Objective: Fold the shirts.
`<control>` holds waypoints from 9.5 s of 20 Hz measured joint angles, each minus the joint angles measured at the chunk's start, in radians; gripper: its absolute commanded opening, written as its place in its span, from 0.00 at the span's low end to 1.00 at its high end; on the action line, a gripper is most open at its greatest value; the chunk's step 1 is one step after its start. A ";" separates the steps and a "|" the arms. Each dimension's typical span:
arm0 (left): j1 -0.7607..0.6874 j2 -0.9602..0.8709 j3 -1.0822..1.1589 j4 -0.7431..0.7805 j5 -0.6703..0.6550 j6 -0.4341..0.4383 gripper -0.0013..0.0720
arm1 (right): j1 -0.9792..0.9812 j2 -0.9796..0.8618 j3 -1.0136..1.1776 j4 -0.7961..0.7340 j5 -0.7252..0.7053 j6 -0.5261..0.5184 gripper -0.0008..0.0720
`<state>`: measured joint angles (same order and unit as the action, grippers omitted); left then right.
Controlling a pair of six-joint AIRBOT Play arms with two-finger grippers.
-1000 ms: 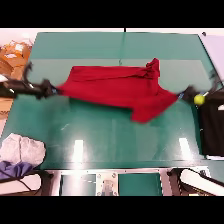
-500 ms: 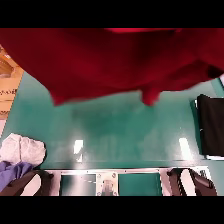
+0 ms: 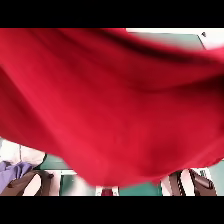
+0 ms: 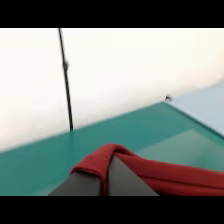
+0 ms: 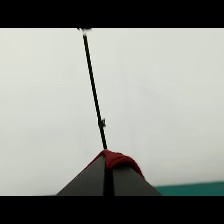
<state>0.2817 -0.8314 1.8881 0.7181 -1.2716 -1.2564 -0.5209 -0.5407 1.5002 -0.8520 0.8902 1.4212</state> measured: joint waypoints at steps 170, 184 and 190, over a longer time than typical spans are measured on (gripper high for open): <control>-0.357 -0.759 -0.612 0.615 0.468 -0.462 0.97 | 0.220 -1.150 -0.164 0.101 0.063 -0.108 0.72; -0.199 -0.773 -0.457 0.494 0.175 -0.445 0.05 | 0.061 -1.336 -0.123 0.085 0.470 -0.365 0.83; -0.280 -0.774 -0.456 0.336 0.170 -0.326 0.05 | 0.143 -1.361 -0.065 0.079 0.533 -0.394 0.04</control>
<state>0.0021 -1.6054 1.4322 1.0546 -1.1019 -1.5826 -0.3775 -1.9015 1.4349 -0.7731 1.4235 1.0275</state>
